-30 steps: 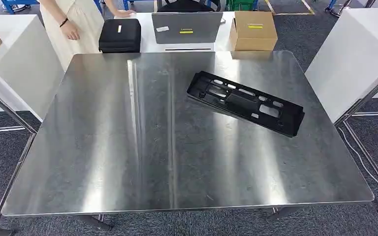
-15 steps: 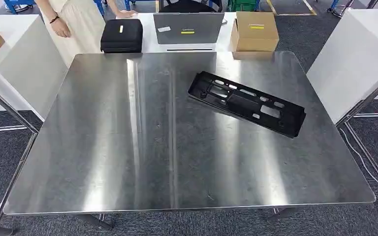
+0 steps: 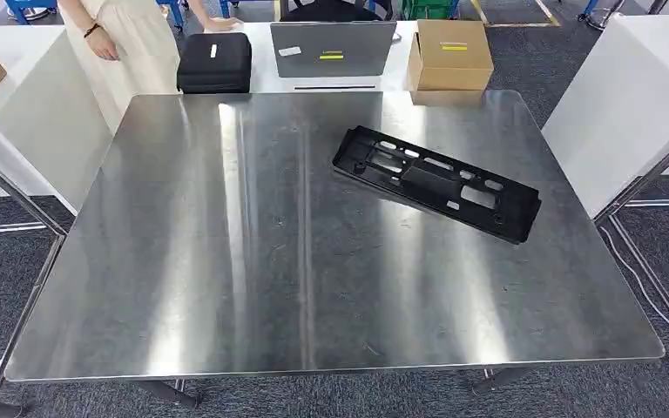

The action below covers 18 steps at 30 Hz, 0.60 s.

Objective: Take the parts from the cabinet and place them on the table.

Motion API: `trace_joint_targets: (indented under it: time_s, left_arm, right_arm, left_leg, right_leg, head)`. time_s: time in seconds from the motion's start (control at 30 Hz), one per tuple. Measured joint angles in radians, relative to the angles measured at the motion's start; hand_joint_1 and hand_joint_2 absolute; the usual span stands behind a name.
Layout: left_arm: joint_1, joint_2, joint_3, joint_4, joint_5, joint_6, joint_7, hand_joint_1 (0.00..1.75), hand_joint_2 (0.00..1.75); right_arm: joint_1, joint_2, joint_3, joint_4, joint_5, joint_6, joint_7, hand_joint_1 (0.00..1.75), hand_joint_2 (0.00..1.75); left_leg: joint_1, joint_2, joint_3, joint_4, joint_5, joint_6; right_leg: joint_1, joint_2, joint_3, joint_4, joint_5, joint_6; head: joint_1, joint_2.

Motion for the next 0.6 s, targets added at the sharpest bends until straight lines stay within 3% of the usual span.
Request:
trace_joint_targets:
  time_s: [0.47, 0.6]
  left_arm:
    - [-0.004, -0.014, 0.002, 0.000, -0.032, 0.000, 0.018, 0.00, 0.00]
    - [-0.005, -0.016, 0.004, 0.000, -0.045, -0.004, 0.004, 0.00, 0.00]
  right_arm:
    - [-0.007, 0.000, 0.010, 0.003, -0.117, 0.011, 0.021, 0.00, 0.00]
    - [-0.029, 0.000, 0.022, 0.004, -0.104, 0.064, 0.156, 0.00, 0.00]
  left_leg:
    - [0.000, 0.001, 0.000, 0.000, 0.000, 0.000]
    - [0.000, 0.001, 0.000, 0.000, 0.000, 0.000]
  right_leg:
    - [0.000, 0.000, 0.000, 0.000, 0.000, 0.000]
    - [0.000, 0.000, 0.000, 0.000, 0.000, 0.000]
  head:
    - [0.000, 0.000]
    - [0.000, 0.000]
